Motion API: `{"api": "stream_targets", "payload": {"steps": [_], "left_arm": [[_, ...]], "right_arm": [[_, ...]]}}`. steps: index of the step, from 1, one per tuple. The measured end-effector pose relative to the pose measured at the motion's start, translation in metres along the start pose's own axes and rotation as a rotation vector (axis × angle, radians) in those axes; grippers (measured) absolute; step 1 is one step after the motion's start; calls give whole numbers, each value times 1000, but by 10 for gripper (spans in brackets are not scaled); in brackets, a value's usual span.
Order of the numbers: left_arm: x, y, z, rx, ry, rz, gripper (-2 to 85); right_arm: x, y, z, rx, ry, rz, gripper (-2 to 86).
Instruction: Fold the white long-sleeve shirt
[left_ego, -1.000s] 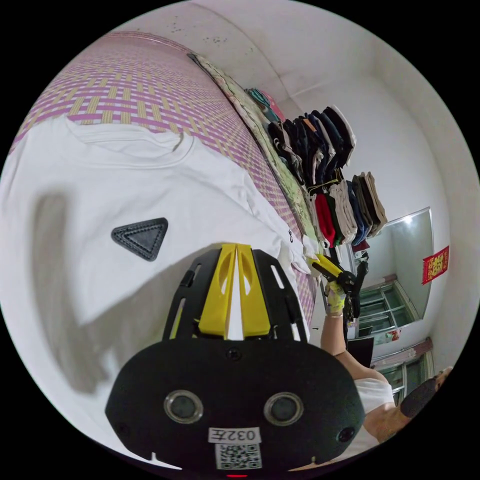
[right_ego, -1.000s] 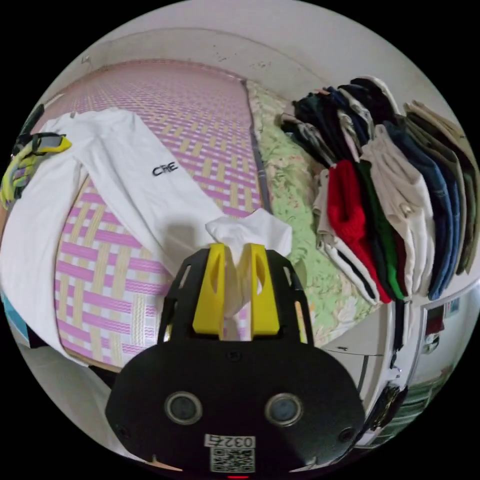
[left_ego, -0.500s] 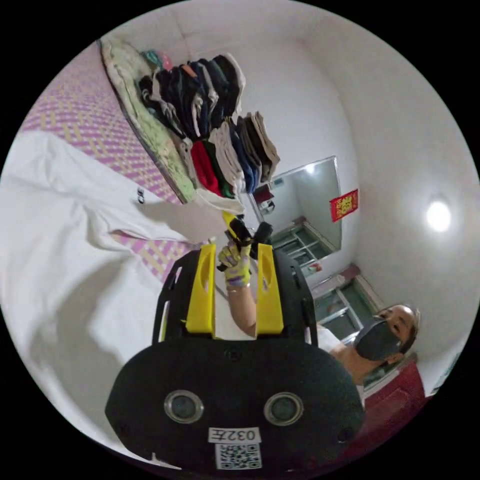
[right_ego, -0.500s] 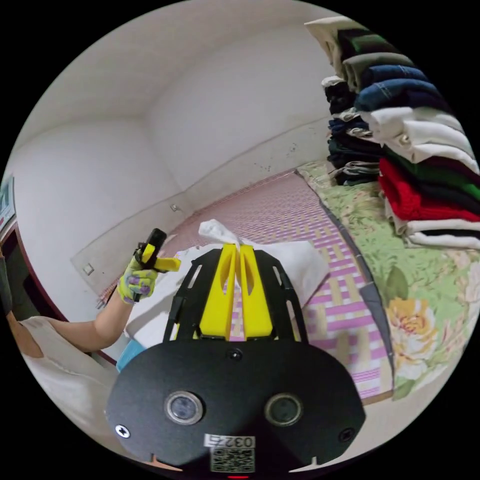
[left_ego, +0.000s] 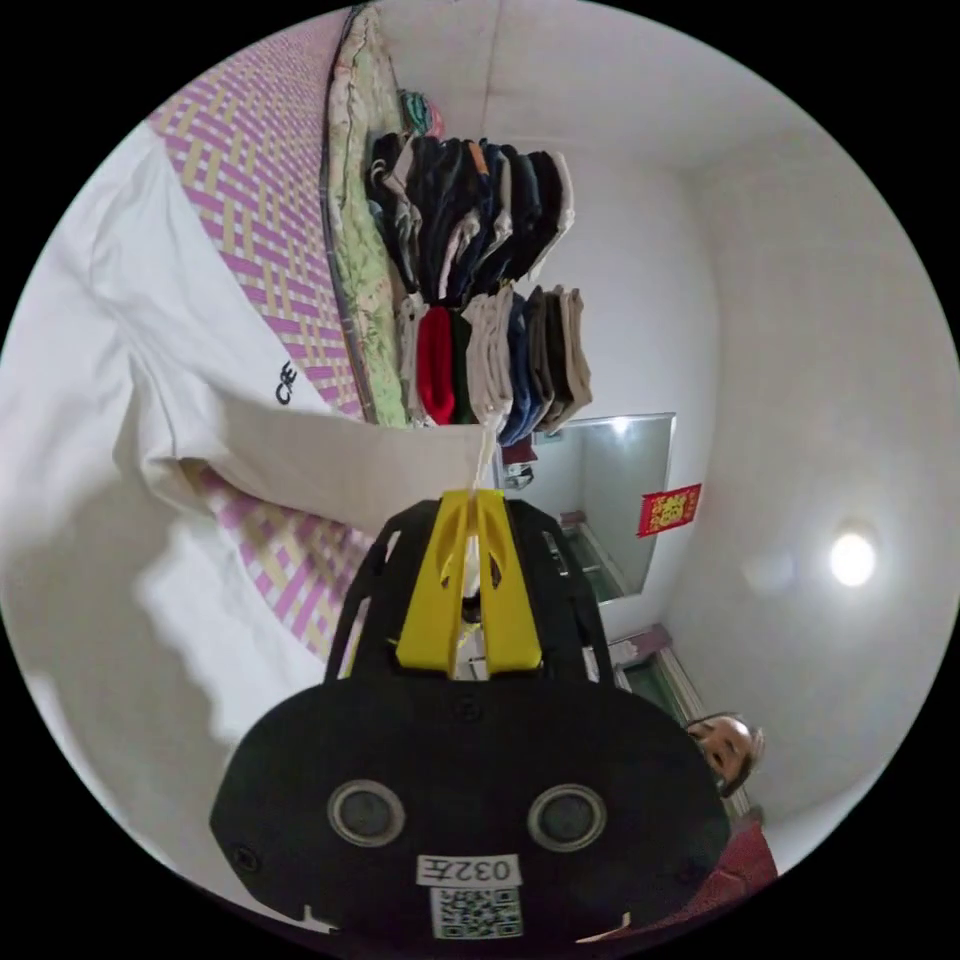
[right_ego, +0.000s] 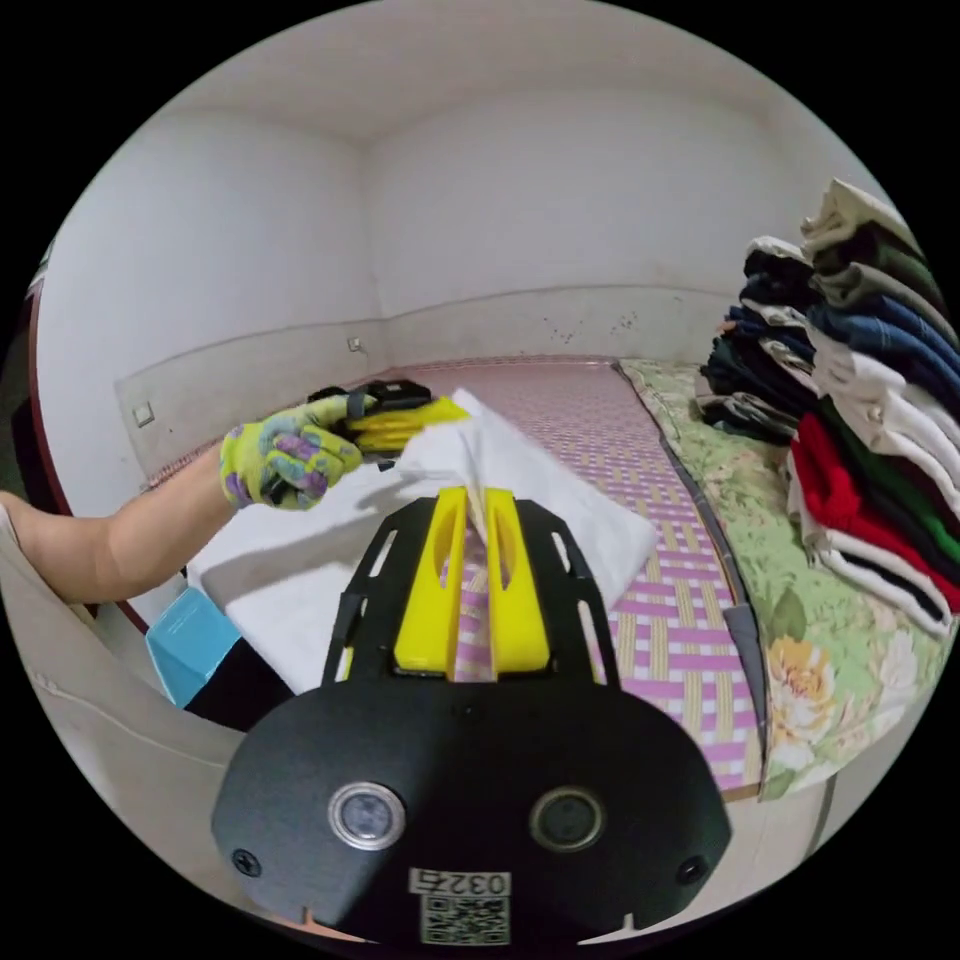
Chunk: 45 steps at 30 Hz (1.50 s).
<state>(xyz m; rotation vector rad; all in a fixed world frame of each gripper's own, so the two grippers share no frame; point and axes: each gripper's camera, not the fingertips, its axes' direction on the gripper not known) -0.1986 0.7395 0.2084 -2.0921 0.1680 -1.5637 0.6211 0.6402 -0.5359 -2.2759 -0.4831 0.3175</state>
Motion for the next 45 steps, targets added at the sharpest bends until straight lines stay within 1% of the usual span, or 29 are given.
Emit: {"api": "stream_targets", "payload": {"steps": [2, 3, 7, 8, 11, 12, 14, 15, 19, 21, 23, 25, 29, 34, 36, 39, 43, 45], "left_arm": [[23, 3, -20, 68, 90, 51, -8], [32, 2, -26, 82, 96, 70, -8], [109, 1, -61, 153, 17, 218, -10], [127, 2, -69, 166, 1, 248, -10], [154, 4, -81, 214, -25, 270, -9], [157, 5, -83, 225, -23, 272, -9], [165, 9, -84, 261, -5, 276, -10], [167, 11, -83, 273, -2, 275, -10], [181, 19, -77, 386, -18, 282, -10], [188, 19, -69, 405, -30, 292, -10], [199, 15, -52, 414, -40, 320, -10], [205, 10, -36, 415, -52, 335, -10], [211, -2, 5, 379, -66, 366, -10], [209, -5, 27, 399, 4, 402, -10], [213, 0, 21, 417, 23, 420, -10], [226, 18, -9, 449, -15, 435, -10], [247, 67, -92, 541, -99, 450, -11], [251, 95, -133, 584, -152, 449, -11]], "right_arm": [[13, 18, -16, -13, -23, 82, 65], [16, 26, -21, -13, -33, 109, 65], [20, 104, -54, 5, -115, 274, 66], [21, 127, -57, -16, -116, 320, 66], [35, 173, -48, -83, -187, 420, 82], [38, 179, -45, -93, -212, 441, 88], [50, 192, -32, -90, -334, 471, 101], [52, 192, -28, -94, -345, 474, 104], [55, 185, 1, -125, -410, 439, 111], [55, 181, 12, -143, -438, 420, 105], [54, 178, 26, -184, -468, 397, 69], [53, 180, 25, -154, -459, 382, 35], [55, 184, 15, -117, -405, 380, 6], [45, 177, 14, -147, -340, 339, -7], [35, 169, 11, -154, -287, 298, -8], [15, 150, 6, -163, -219, 222, -8], [-31, 110, 3, -199, -132, 30, -9], [-55, 94, 7, -221, -126, -63, -10]]}}
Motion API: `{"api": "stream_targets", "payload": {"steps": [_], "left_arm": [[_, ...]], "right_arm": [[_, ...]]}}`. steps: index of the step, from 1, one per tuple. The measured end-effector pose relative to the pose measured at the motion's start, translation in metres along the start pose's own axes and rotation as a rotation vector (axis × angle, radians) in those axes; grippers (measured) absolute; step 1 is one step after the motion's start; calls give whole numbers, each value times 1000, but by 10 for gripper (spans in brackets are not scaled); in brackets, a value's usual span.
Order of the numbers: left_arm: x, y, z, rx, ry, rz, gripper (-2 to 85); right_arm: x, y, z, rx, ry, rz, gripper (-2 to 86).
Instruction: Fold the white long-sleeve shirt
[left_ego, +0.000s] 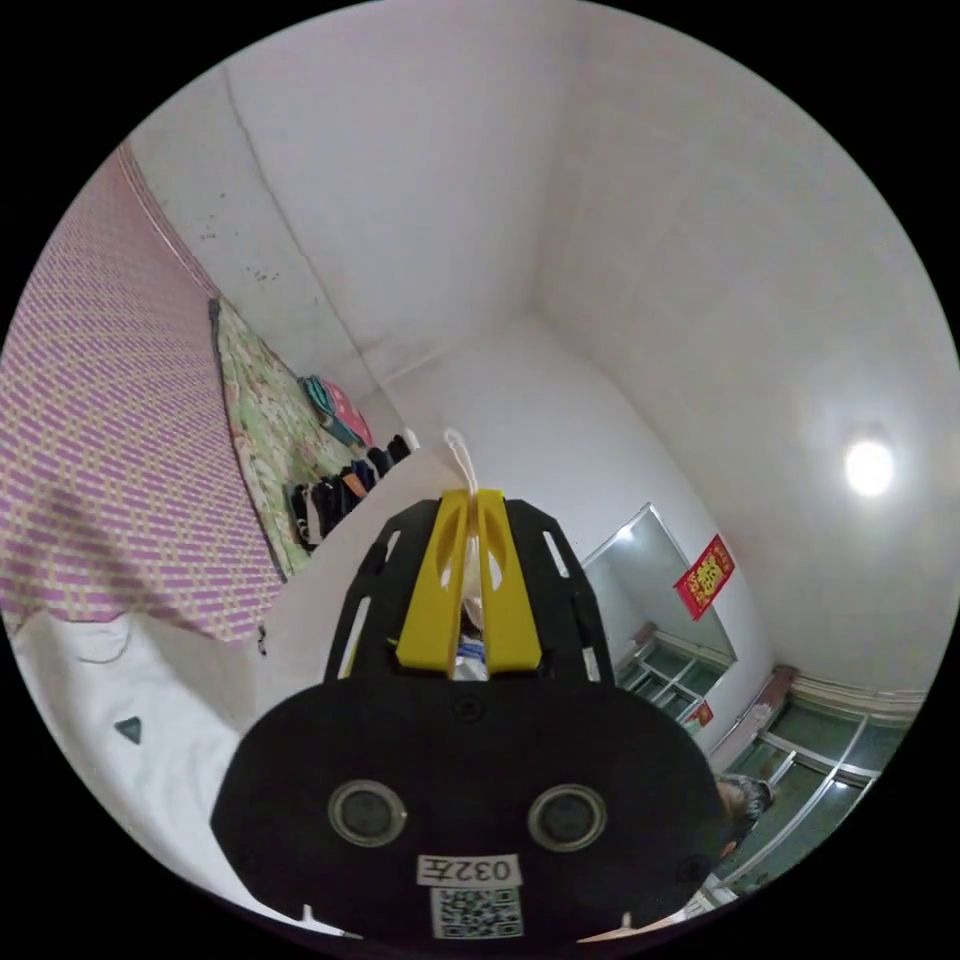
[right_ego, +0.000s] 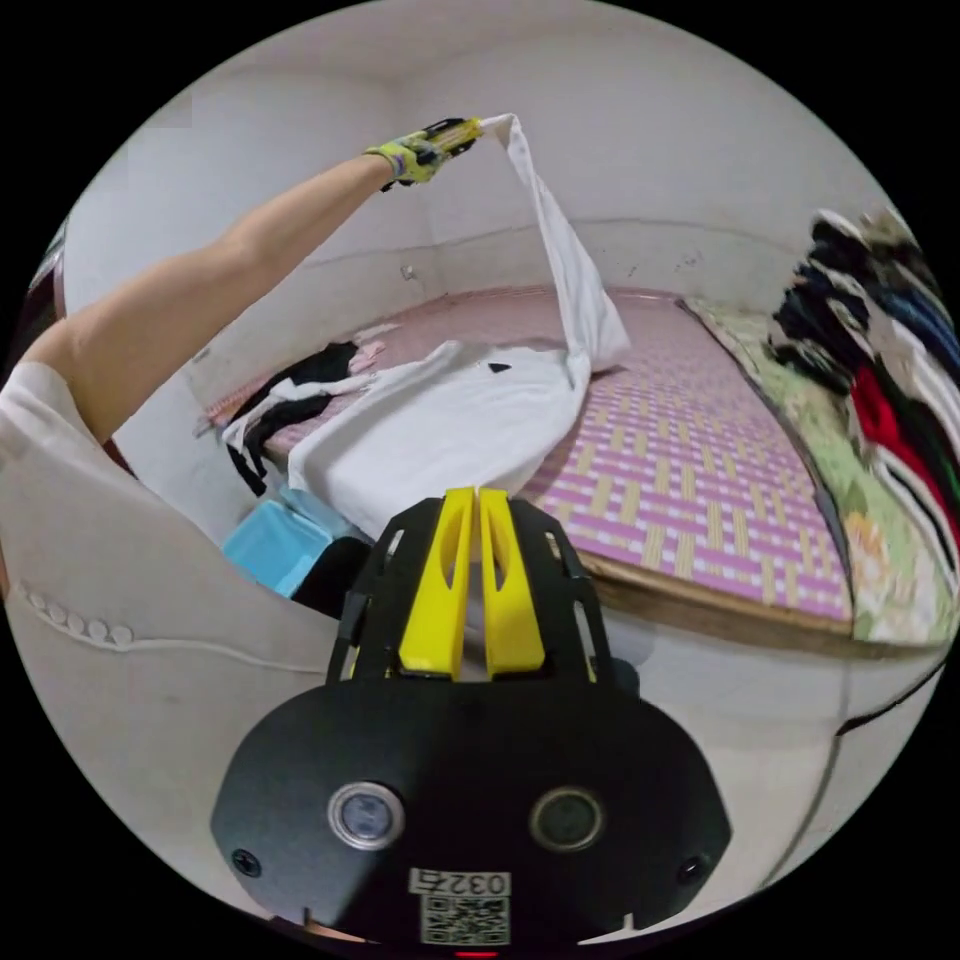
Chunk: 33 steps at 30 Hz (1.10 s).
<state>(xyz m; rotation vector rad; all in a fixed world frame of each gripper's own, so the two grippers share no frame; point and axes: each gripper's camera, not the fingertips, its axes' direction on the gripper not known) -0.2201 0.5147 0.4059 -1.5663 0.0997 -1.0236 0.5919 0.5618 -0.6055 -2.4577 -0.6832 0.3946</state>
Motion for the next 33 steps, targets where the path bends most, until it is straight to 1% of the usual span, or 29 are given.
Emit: {"api": "stream_targets", "payload": {"steps": [2, 3, 5, 8, 11, 15, 18, 20, 21, 23, 24, 25, 27, 28, 30, 31, 33], "left_arm": [[-8, 5, -68, 42, -117, -20, -10], [-13, 8, -85, 59, -144, -32, -10], [-41, 26, -150, 138, -226, -98, -11], [-90, 58, -208, 200, -301, -230, -10], [-132, 86, -232, 209, -327, -316, -10], [-159, 103, -227, 224, -231, -335, -9], [-150, 99, -202, 206, -182, -235, -9], [-142, 99, -175, 191, -141, -157, -9], [-143, 100, -167, 174, -133, -155, -9], [-157, 109, -135, 107, -109, -179, -9], [-160, 112, -130, 102, -97, -182, -9], [-163, 119, -125, 125, -54, -167, -9], [-159, 125, -131, 206, 30, -110, -9], [-153, 123, -137, 234, 68, -77, -9], [-140, 116, -148, 253, 76, -37, -9], [-130, 111, -157, 270, 61, -15, -9], [-116, 106, -172, 305, 31, 9, -9]], "right_arm": [[-31, -21, 14, -57, 22, -118, -10], [-39, -24, 20, -70, 31, -150, -10], [-63, -35, 47, -123, 23, -228, -10], [-73, -40, 86, -207, -30, -243, -10], [-66, -42, 111, -259, -57, -188, -10], [-51, -49, 112, -246, -134, -100, -9], [-45, -59, 104, -215, -191, -84, -7], [-46, -64, 109, -240, -222, -103, 1], [-45, -64, 112, -251, -240, -105, 5], [-30, -60, 121, -313, -300, -84, 69], [-24, -57, 119, -318, -318, -73, 73], [-9, -49, 107, -294, -348, -50, 81], [19, -33, 83, -249, -341, -4, 69], [41, -21, 73, -237, -322, 68, 75], [77, -4, 63, -205, -359, 186, 82], [98, 6, 62, -185, -410, 260, 88], [118, 15, 64, -133, -501, 320, 95]]}}
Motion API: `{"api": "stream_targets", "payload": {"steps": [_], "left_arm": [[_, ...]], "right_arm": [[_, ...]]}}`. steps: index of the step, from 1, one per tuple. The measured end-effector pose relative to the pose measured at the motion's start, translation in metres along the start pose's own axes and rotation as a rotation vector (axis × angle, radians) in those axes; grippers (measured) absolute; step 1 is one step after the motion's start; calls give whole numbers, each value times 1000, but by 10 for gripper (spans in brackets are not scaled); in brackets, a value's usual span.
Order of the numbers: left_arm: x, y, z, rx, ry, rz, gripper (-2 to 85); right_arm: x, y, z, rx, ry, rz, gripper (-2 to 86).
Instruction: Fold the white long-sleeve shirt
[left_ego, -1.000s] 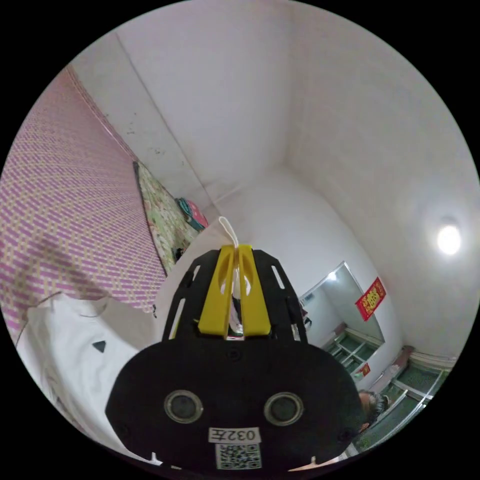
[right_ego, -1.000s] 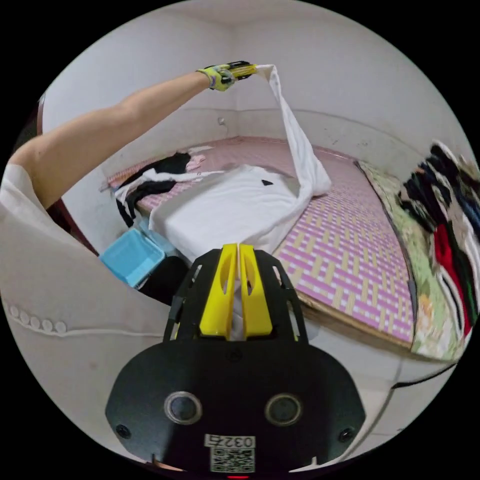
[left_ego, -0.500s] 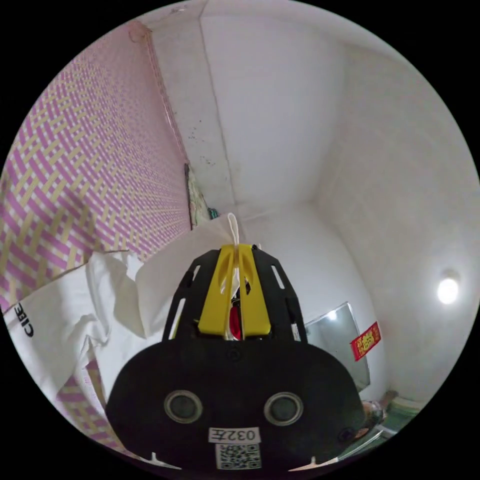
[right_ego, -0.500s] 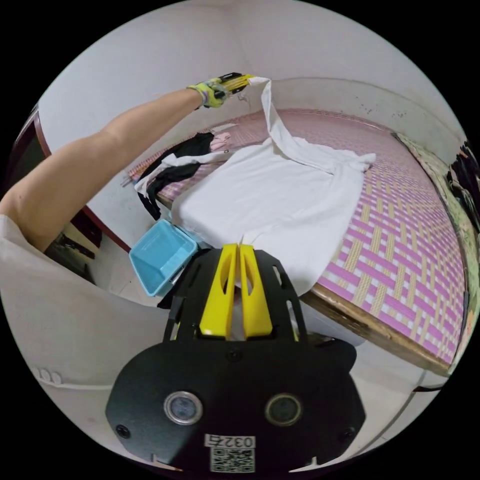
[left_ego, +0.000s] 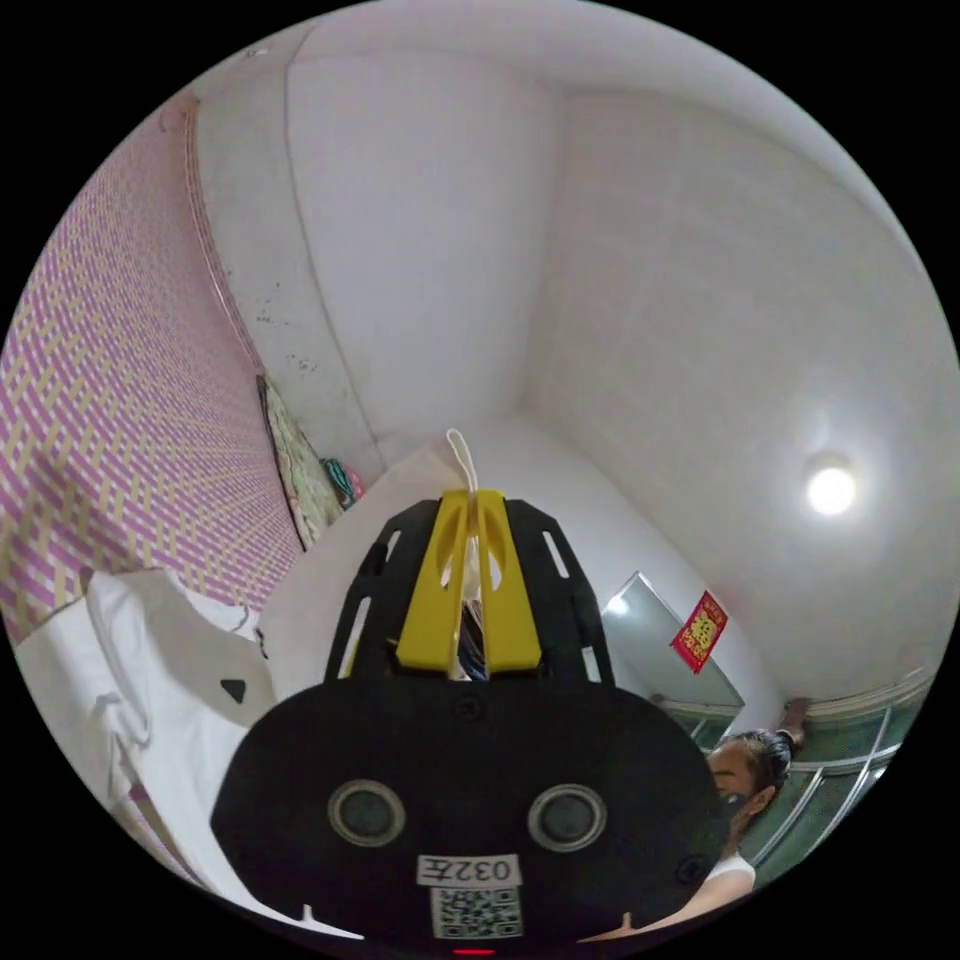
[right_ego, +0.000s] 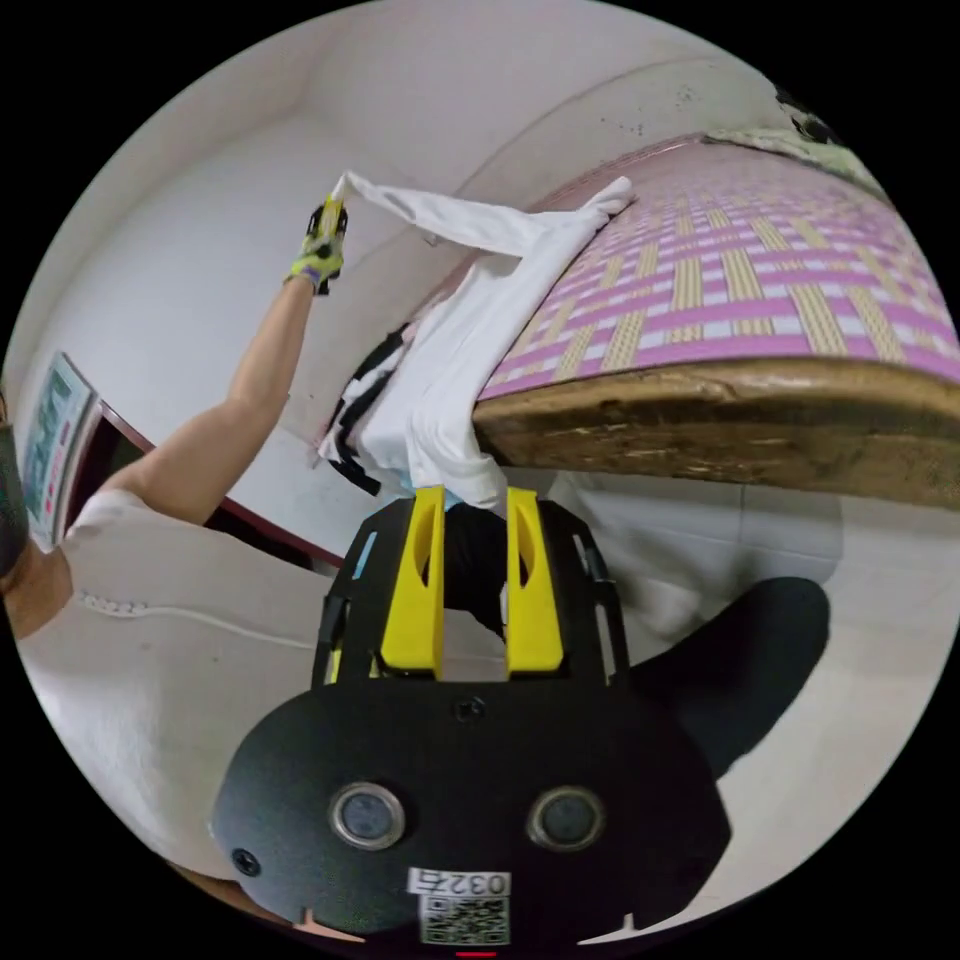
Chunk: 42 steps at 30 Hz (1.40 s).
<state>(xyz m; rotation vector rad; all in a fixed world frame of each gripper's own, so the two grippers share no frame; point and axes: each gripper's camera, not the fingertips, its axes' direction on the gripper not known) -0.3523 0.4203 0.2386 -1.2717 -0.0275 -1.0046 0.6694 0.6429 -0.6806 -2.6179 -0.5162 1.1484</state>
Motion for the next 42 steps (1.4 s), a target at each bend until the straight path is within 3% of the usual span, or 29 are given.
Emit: {"api": "stream_targets", "payload": {"steps": [6, 9, 11, 20, 22, 29, 36, 42], "left_arm": [[11, -13, -49, 117, -83, 16, -9], [1, -5, -50, 81, -369, -16, -9], [-22, 10, -9, -88, -521, -17, -9], [-148, 139, 262, -768, -482, -1, -11], [-163, 160, 303, -833, -529, 17, -11], [-209, 193, 374, -967, -972, 233, -10], [-232, 192, 364, -887, -948, 237, -11], [-262, 197, 335, -820, -737, 43, -11]], "right_arm": [[19, -10, 8, 39, -128, -12, 99], [20, -14, 11, 23, -143, -49, 91], [18, -17, 8, 18, -141, -80, 84], [4, -28, 1, -2, -35, -147, 95], [2, -31, 4, -14, -55, -151, 69], [-45, -21, -14, -24, -137, -158, -1], [-56, -24, -37, 17, -163, -99, -9], [-73, -15, -82, 19, -43, -78, -6]]}}
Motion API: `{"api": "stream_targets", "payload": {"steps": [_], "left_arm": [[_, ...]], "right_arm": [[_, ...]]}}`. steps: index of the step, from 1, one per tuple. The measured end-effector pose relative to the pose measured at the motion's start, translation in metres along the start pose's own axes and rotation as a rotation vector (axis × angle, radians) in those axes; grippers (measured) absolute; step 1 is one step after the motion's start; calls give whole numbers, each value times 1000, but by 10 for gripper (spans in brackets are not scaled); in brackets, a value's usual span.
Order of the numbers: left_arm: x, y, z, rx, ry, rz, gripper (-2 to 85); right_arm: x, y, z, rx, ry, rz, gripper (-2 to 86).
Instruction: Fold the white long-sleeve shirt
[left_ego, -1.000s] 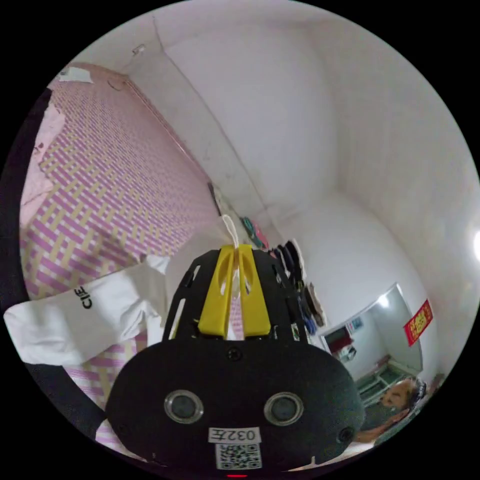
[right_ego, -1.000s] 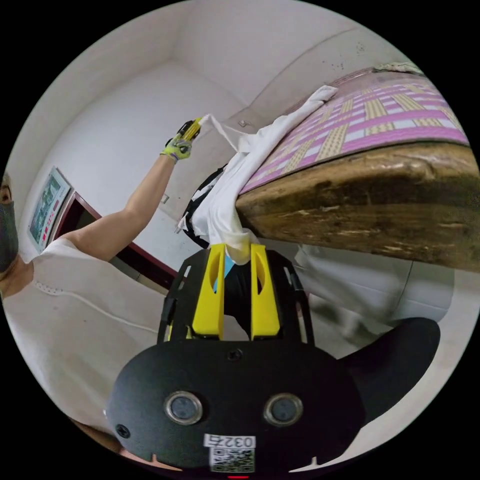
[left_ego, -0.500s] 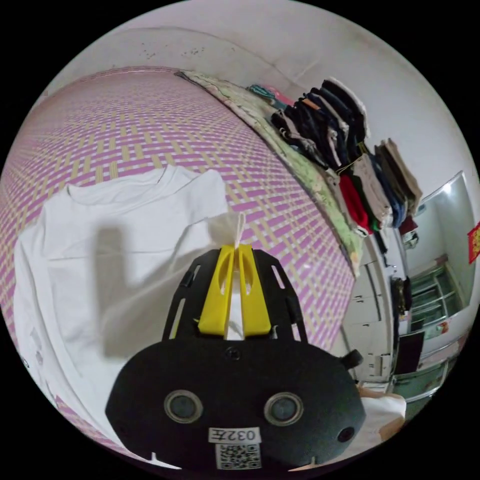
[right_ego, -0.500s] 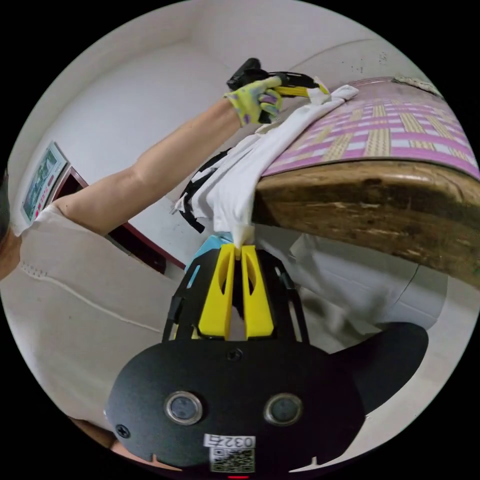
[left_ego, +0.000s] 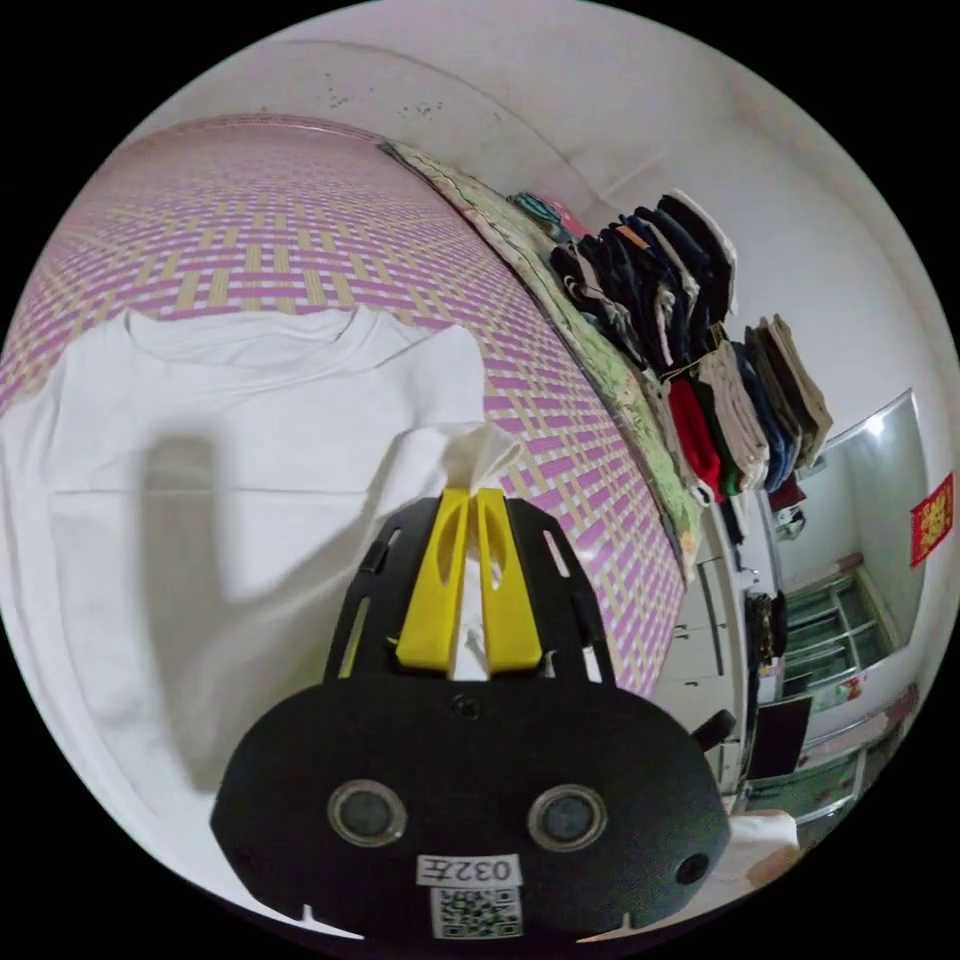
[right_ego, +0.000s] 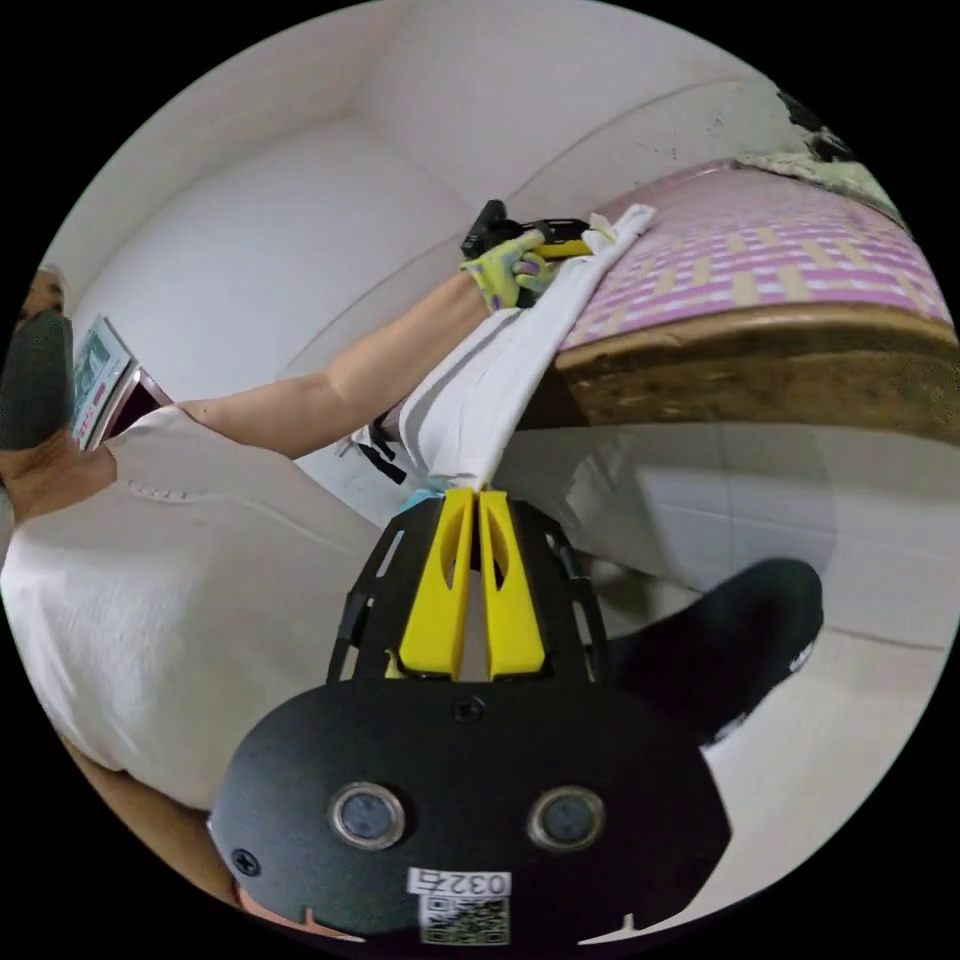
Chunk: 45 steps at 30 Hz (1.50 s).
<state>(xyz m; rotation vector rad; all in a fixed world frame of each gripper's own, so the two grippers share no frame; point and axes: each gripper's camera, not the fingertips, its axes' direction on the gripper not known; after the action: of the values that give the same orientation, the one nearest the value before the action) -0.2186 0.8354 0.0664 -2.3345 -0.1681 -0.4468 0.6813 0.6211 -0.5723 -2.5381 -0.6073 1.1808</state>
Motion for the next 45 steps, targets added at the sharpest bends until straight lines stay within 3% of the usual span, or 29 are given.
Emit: {"api": "stream_targets", "payload": {"steps": [3, 5, 7, 15, 23, 27, 33, 36, 38, 41, 45], "left_arm": [[-17, 8, 5, -37, 203, -39, -11], [-36, 29, -28, 109, 440, -52, -12], [-47, 51, -66, 213, 521, -16, -12], [-134, 182, -248, 582, 555, 23, -12], [-200, 313, -308, 796, 540, -35, -11], [-208, 340, -315, 817, 551, 20, -11], [-224, 373, -314, 831, 589, 70, -11], [-237, 392, -313, 857, 614, 64, -10], [-249, 408, -316, 883, 598, 39, -10], [-266, 422, -314, 893, 569, -12, -11], [-284, 422, -297, 857, 617, -39, -11]], "right_arm": [[9, 1, -10, -127, 11, 117, 19], [-5, -20, -33, -53, 48, 100, 57], [-19, -52, -49, 27, 66, 44, 58], [-30, -280, -6, -30, 316, -109, 46], [81, -486, 101, -205, 295, 163, 77], [87, -528, 127, -219, 271, 201, 40], [35, -575, 165, -248, 348, 19, -7], [25, -591, 188, -342, 375, -8, -3], [19, -595, 164, -231, 352, -9, 13], [33, -595, 139, -228, 343, 78, 71], [62, -590, 142, -329, 196, 189, 87]]}}
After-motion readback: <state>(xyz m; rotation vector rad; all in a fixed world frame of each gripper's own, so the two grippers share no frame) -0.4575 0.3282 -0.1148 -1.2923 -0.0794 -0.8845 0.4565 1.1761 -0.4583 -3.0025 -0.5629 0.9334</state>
